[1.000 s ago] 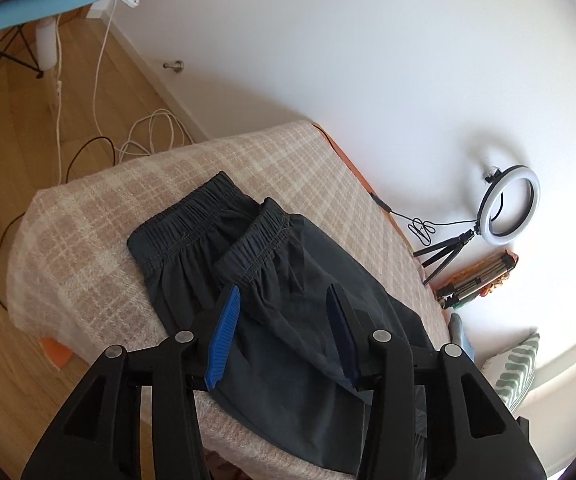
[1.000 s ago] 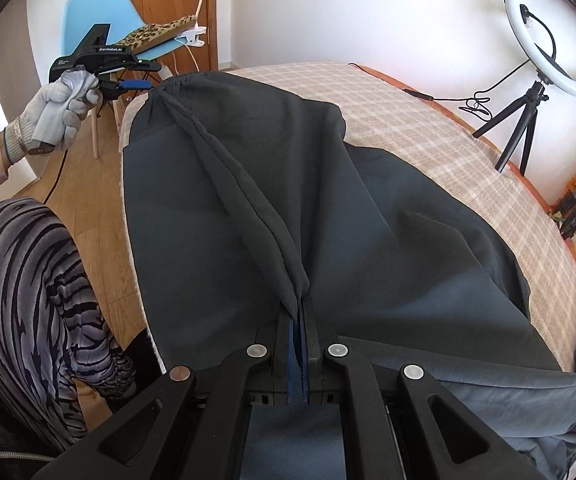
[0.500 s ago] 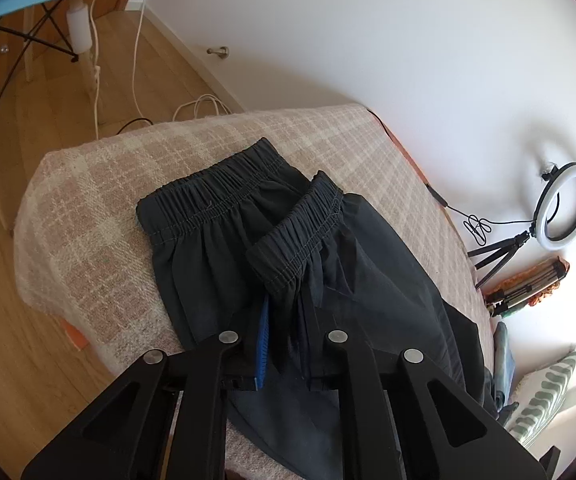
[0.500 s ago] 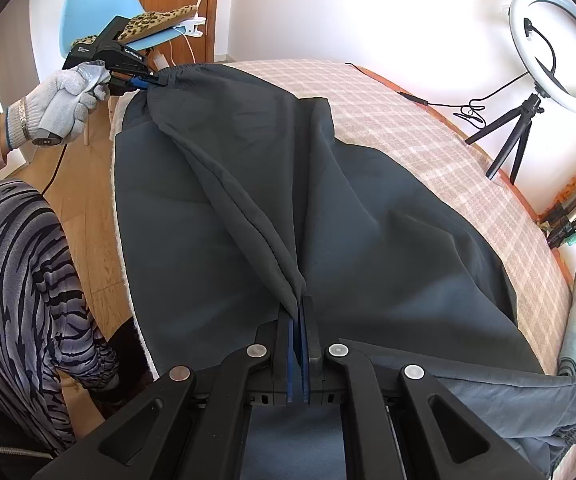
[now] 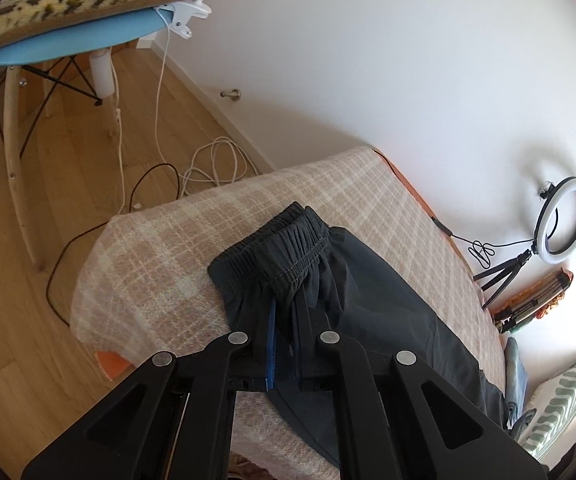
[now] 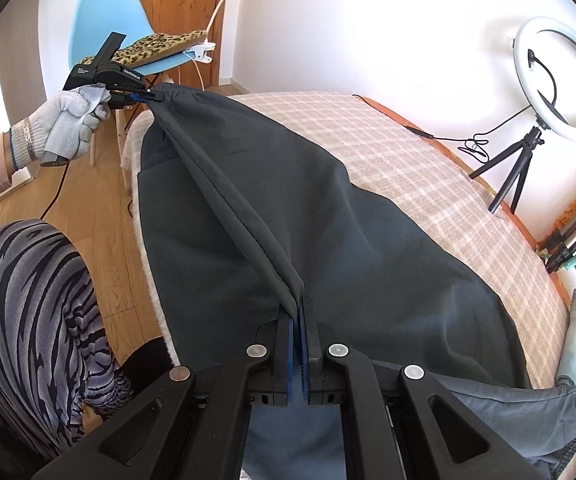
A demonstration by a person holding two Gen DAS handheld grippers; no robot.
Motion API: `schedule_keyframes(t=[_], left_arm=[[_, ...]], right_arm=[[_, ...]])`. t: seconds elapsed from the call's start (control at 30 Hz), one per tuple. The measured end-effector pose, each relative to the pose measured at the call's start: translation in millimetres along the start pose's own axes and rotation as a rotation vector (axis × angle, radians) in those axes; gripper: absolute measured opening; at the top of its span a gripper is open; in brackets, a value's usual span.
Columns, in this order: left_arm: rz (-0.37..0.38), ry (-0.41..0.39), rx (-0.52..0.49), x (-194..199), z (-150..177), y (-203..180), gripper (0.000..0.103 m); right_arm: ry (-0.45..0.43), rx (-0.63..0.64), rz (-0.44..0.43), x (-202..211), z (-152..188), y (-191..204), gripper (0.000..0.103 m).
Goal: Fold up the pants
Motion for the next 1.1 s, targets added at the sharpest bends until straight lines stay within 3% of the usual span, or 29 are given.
schedule_keyframes(t=[0.17, 0.33, 0.47, 0.63, 0.7, 0.77, 0.9, 0.93, 1.03, 1.1], left_arm=[[0.002, 0.057, 0.029, -12.4, 11.4, 20.1, 0.005], [0.010, 0.046, -0.030, -16.3, 3.3, 1.6, 0.005], [-0.050, 0.059, -0.130, -27.2, -1.1, -12.3, 0.005], [-0.087, 0.086, -0.144, -22.6, 2.9, -5.9, 0.010], [-0.117, 0.082, -0.154, -15.0, 2.3, -1.5, 0.018], [-0.135, 0.071, -0.174, -5.1, 0.2, -1.0, 0.021], [-0.141, 0.033, -0.250, 18.4, -4.3, -20.2, 0.022], [-0.132, 0.028, -0.273, 23.1, -5.0, -29.3, 0.022], [-0.071, 0.035, -0.321, 35.3, -4.2, -62.0, 0.023], [-0.016, 0.053, -0.351, 41.7, -1.8, -89.2, 0.031]], right_arm=[[0.056, -0.004, -0.023, -17.0, 14.2, 14.2, 0.000], [0.059, -0.037, -0.036, -14.2, 22.2, 15.9, 0.000], [0.062, -0.096, -0.043, -19.8, 28.5, 14.0, 0.001], [0.055, -0.151, -0.079, -15.0, 33.7, 10.8, 0.013], [0.036, -0.197, -0.087, -5.4, 34.1, 3.3, 0.029], [0.012, -0.263, -0.076, 7.7, 35.8, -11.8, 0.036], [-0.035, -0.423, -0.045, 37.8, 45.4, -58.6, 0.039], [-0.042, -0.464, -0.023, 45.2, 50.2, -73.5, 0.041], [-0.056, -0.603, 0.075, 68.4, 67.6, -128.1, 0.060], [-0.061, -0.707, 0.153, 82.3, 81.2, -167.4, 0.066]])
Point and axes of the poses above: each gripper's, at about its wrist camera, not at the fingertips, and x roughly against the way its jaws point, y to its left, z to its underside, the point moved 10 cm from there along -x, roughly the way its jaws point, and after that the axes turned 1 degree about z, right-handed, at the moved point
